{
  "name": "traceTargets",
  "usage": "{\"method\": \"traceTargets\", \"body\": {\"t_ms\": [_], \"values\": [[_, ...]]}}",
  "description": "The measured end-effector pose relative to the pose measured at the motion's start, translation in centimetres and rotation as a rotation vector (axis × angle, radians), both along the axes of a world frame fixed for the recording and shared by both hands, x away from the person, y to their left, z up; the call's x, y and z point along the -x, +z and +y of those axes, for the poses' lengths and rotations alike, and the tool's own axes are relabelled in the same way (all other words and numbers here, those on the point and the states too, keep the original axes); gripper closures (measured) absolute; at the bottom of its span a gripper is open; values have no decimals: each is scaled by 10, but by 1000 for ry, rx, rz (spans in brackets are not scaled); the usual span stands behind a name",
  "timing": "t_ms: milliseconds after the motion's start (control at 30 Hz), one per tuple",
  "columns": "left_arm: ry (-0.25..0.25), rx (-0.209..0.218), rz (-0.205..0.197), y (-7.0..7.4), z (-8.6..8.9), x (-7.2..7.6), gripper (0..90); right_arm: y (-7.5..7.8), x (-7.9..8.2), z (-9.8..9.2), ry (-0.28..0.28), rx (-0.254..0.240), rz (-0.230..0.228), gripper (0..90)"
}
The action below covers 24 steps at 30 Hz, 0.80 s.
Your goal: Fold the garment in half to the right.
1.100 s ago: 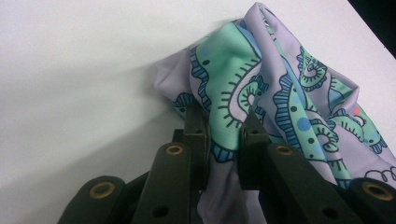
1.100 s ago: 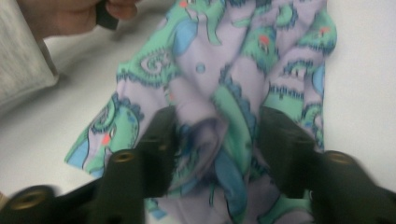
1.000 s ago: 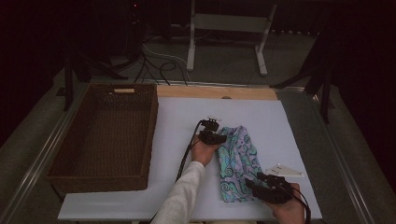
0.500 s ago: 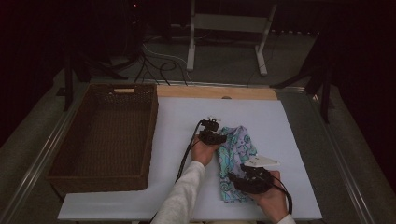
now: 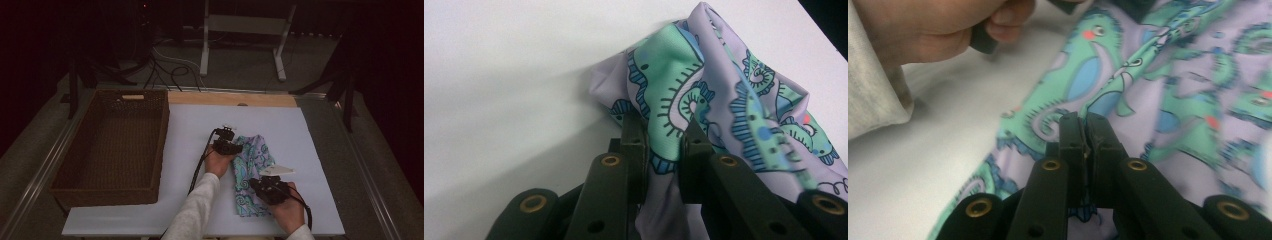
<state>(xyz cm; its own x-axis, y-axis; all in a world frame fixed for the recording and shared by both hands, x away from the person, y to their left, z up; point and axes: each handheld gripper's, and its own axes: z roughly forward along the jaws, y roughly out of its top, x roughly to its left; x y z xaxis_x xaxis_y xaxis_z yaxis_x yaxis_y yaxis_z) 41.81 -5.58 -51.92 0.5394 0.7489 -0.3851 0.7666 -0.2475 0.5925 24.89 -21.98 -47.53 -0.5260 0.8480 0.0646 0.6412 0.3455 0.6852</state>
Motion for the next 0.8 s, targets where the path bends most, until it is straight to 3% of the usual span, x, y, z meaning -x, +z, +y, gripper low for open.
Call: {"method": "traceTargets", "body": {"t_ms": [67, 267, 467, 800], "values": [[0, 2, 0, 0, 0, 0, 789, 1, 2, -5, -5, -3, -2, 870], [-3, 14, 8, 0, 0, 0, 788, 5, 16, -43, -84, -22, -7, 874], [-13, 48, 11, 1, -2, 1, 776, 4, 17, -63, -131, -51, 11, 879], [17, 77, 0, 5, 4, 0, 539, 0, 15, -76, -164, -4, 11, 875]]}}
